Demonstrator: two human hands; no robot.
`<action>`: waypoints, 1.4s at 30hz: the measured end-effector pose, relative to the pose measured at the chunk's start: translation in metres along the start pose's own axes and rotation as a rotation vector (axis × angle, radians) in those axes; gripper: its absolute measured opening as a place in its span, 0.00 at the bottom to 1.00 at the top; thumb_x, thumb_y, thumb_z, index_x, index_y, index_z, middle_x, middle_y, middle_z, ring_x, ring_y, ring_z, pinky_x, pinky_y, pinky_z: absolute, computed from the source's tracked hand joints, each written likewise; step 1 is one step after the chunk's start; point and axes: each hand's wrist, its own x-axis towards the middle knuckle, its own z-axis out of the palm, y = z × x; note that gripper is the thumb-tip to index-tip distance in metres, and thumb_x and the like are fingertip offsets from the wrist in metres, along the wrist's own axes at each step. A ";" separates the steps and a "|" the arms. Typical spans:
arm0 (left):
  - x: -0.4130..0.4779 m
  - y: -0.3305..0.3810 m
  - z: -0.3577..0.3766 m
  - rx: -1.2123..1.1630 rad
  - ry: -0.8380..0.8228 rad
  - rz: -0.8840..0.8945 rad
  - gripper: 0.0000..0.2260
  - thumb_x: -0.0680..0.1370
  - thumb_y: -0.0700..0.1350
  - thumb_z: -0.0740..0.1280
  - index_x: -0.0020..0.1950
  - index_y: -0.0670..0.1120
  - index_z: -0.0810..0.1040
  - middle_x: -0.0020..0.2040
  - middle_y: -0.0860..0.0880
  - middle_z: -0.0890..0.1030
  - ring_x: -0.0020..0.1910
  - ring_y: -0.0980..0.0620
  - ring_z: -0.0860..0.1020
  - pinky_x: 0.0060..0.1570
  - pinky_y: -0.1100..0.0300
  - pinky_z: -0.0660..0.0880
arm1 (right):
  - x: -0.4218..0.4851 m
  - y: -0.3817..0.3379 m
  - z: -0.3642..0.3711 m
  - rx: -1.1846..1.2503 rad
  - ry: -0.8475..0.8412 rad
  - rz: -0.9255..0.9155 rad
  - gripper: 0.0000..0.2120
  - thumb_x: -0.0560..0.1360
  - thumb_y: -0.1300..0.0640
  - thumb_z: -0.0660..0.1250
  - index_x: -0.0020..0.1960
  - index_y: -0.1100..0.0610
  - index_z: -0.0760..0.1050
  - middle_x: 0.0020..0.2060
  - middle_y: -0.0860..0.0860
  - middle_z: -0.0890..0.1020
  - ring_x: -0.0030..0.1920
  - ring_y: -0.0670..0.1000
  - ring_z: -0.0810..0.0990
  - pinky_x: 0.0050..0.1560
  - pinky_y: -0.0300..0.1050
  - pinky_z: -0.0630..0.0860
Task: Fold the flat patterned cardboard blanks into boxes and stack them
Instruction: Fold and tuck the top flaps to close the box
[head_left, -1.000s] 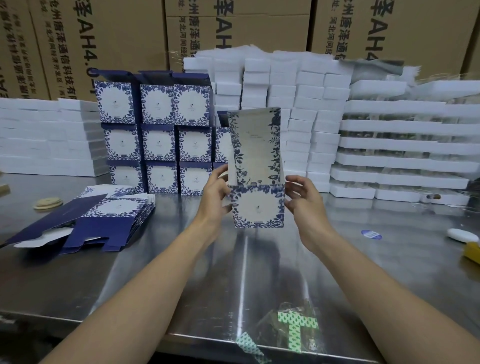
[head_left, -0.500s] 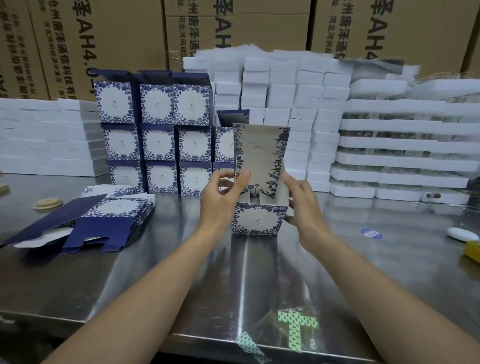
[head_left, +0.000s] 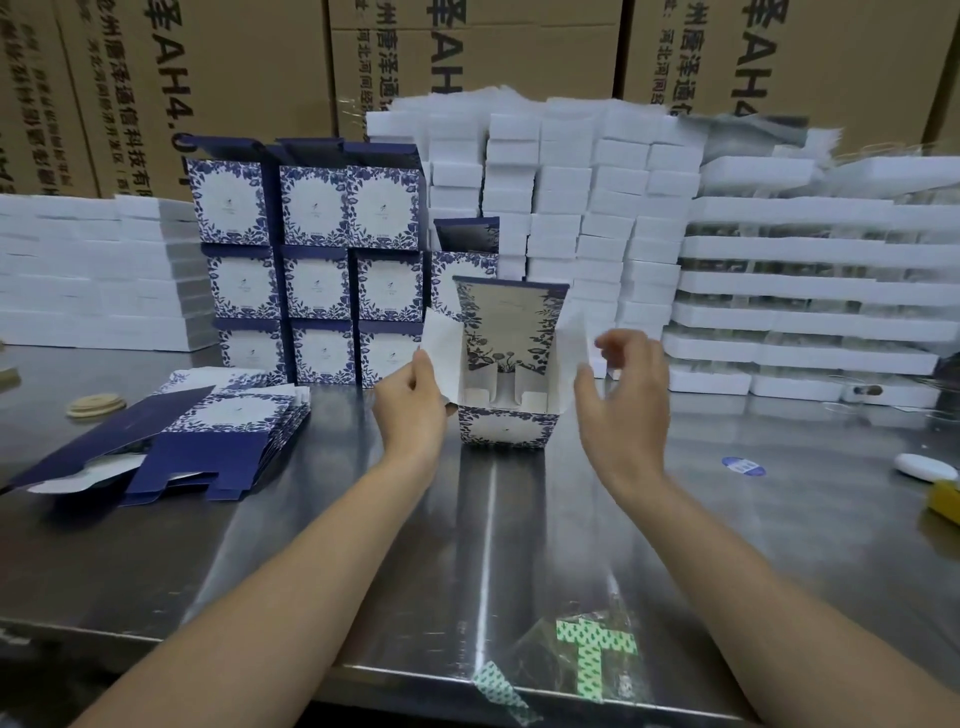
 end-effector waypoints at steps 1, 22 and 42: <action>-0.003 0.001 0.001 0.054 -0.002 0.065 0.23 0.88 0.50 0.60 0.35 0.41 0.69 0.34 0.41 0.72 0.38 0.48 0.73 0.47 0.36 0.84 | -0.001 -0.007 -0.002 -0.110 -0.002 -0.256 0.09 0.78 0.63 0.70 0.57 0.55 0.79 0.52 0.50 0.79 0.52 0.51 0.77 0.54 0.49 0.75; -0.034 0.013 0.012 0.221 -0.119 0.490 0.25 0.88 0.50 0.59 0.32 0.50 0.56 0.25 0.53 0.57 0.28 0.57 0.57 0.25 0.58 0.71 | 0.072 -0.053 0.045 -1.171 -1.312 -0.003 0.17 0.85 0.63 0.57 0.70 0.57 0.76 0.60 0.52 0.78 0.57 0.60 0.77 0.56 0.52 0.75; -0.026 0.022 0.004 -0.204 -0.350 -0.175 0.24 0.82 0.53 0.71 0.77 0.62 0.70 0.75 0.54 0.67 0.68 0.49 0.77 0.44 0.38 0.85 | 0.051 -0.055 0.019 0.027 -0.975 0.423 0.27 0.84 0.33 0.55 0.52 0.50 0.85 0.46 0.47 0.89 0.55 0.53 0.85 0.59 0.51 0.78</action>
